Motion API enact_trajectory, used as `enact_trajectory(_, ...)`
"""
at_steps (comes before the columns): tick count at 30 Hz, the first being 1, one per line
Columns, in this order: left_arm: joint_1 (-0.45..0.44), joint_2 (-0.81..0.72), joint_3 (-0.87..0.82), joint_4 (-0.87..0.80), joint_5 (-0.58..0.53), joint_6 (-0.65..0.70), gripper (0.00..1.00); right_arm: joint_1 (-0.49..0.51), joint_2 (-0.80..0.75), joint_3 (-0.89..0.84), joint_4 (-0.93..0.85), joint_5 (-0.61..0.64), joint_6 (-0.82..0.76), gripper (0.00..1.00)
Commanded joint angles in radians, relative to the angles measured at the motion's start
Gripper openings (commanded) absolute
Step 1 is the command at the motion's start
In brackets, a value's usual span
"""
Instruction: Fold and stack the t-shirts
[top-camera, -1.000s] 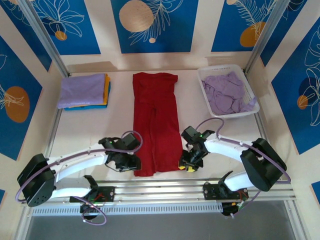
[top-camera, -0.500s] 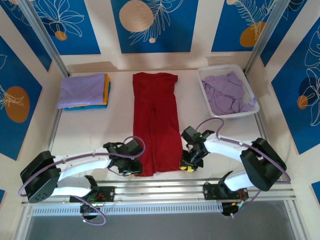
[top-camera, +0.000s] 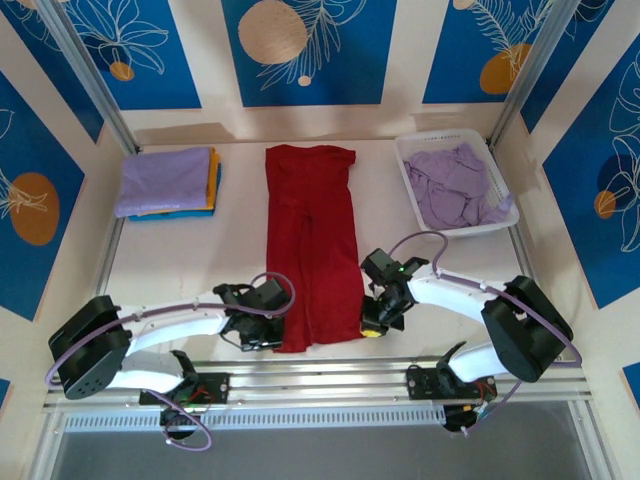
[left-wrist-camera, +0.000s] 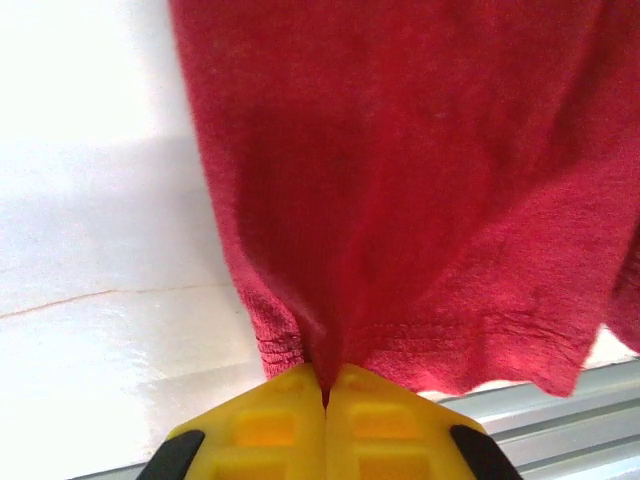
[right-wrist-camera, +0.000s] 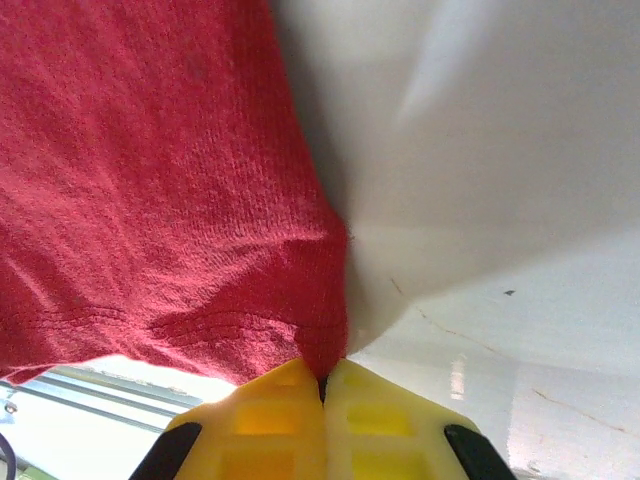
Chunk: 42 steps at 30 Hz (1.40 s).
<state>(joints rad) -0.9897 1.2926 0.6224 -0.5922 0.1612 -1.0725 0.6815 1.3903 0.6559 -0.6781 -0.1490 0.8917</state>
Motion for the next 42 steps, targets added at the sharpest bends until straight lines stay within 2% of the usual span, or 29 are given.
enact_trajectory(1, -0.012, -0.02, 0.042, -0.054, -0.026, -0.011, 0.01, 0.006, -0.021, 0.017, -0.049, 0.001, -0.008, 0.0)
enact_trajectory(10, -0.07, -0.098, 0.028, -0.097, -0.013, -0.077, 0.0, 0.108, -0.089, -0.028, -0.08, -0.039, 0.068, 0.0)
enact_trajectory(14, -0.05, -0.132, 0.087, -0.092, -0.045, -0.048, 0.0, 0.093, -0.113, 0.013, -0.07, -0.029, 0.055, 0.0)
enact_trajectory(19, 0.095, -0.117, 0.149, -0.044, 0.008, 0.035, 0.0, -0.019, -0.063, 0.163, -0.08, -0.051, -0.023, 0.0)
enact_trajectory(22, 0.236, -0.079, 0.212, -0.057, 0.019, 0.149, 0.0, -0.092, 0.003, 0.273, -0.094, -0.052, -0.09, 0.0)
enact_trajectory(26, 0.407, 0.032, 0.31, -0.006, 0.102, 0.284, 0.0, -0.166, 0.115, 0.406, -0.061, -0.072, -0.169, 0.0)
enact_trajectory(30, 0.528, 0.166, 0.41, 0.044, 0.211, 0.359, 0.0, -0.236, 0.246, 0.556, -0.068, -0.089, -0.237, 0.0)
enact_trajectory(35, 0.611, 0.347, 0.583, -0.002, 0.249, 0.453, 0.0, -0.299, 0.389, 0.733, -0.094, -0.099, -0.297, 0.0)
enact_trajectory(42, 0.676, 0.557, 0.821, -0.077, 0.248, 0.527, 0.0, -0.355, 0.571, 0.944, -0.142, -0.114, -0.339, 0.0)
